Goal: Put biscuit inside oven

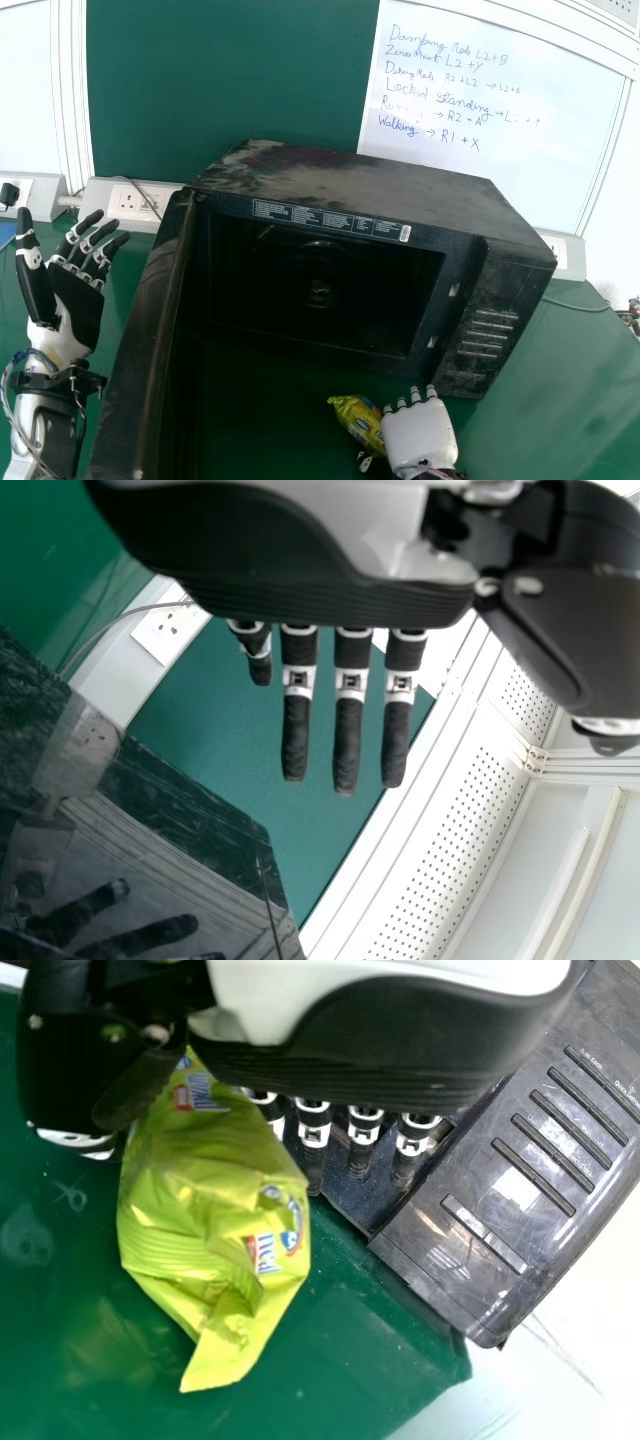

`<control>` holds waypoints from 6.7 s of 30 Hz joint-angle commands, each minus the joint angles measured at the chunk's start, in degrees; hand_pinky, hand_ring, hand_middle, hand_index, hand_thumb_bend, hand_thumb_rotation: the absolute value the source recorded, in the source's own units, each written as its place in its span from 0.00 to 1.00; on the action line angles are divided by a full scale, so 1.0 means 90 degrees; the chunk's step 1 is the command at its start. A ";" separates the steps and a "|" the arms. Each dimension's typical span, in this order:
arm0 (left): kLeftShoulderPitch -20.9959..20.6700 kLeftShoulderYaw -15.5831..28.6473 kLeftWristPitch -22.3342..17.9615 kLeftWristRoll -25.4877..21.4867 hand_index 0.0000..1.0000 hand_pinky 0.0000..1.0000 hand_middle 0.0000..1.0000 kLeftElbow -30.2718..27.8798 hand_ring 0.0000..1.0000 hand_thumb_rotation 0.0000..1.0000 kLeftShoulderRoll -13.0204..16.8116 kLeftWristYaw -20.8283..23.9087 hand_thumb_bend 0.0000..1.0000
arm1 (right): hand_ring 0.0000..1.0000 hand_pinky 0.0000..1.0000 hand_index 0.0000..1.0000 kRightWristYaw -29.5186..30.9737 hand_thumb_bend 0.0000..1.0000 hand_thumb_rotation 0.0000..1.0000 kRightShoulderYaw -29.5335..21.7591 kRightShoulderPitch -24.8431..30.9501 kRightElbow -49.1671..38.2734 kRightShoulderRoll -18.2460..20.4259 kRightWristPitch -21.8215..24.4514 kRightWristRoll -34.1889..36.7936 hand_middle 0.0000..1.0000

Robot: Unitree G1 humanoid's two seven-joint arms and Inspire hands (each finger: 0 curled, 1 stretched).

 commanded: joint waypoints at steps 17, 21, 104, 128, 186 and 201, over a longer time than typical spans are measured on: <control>-0.0041 -0.0011 0.0035 -0.0017 0.64 0.66 0.63 -0.0072 0.63 0.49 0.0019 0.0064 0.85 | 0.93 1.00 0.87 -0.0145 0.76 0.40 0.0157 0.0056 0.0402 -0.0192 -0.0088 -0.0330 0.92; -0.0049 -0.0024 0.0034 -0.0011 0.64 0.66 0.63 -0.0099 0.64 0.49 0.0017 0.0075 0.83 | 0.92 1.00 0.86 -0.0176 0.75 0.41 0.0175 0.0053 0.0464 -0.0184 -0.0060 -0.0336 0.91; -0.0046 -0.0007 0.0027 0.0024 0.66 0.67 0.65 -0.0105 0.65 0.48 -0.0060 0.0070 0.84 | 0.66 0.83 0.48 -0.0436 0.53 0.14 -0.0236 -0.1362 0.0477 -0.0038 0.0366 0.2204 0.59; -0.0093 -0.0126 0.0062 0.0097 0.63 0.65 0.62 -0.0197 0.63 0.46 -0.0143 0.0229 0.82 | 0.65 0.81 0.48 -0.0074 0.52 0.13 -0.0331 -0.2284 0.0262 -0.0036 0.0277 0.1873 0.57; 0.0087 -0.0058 -0.0107 0.0139 0.67 0.67 0.66 -0.0110 0.66 0.48 -0.0230 0.0061 0.87 | 0.63 0.79 0.49 -0.0969 0.52 0.13 0.0246 -0.4096 0.2127 0.0928 0.0761 0.2187 0.57; 0.0072 -0.0086 -0.0115 0.0154 0.68 0.66 0.66 -0.0095 0.64 0.48 -0.0246 0.0086 0.85 | 0.61 0.78 0.48 -0.1402 0.53 0.01 0.0362 -0.4860 0.3152 0.0945 0.1048 0.2428 0.50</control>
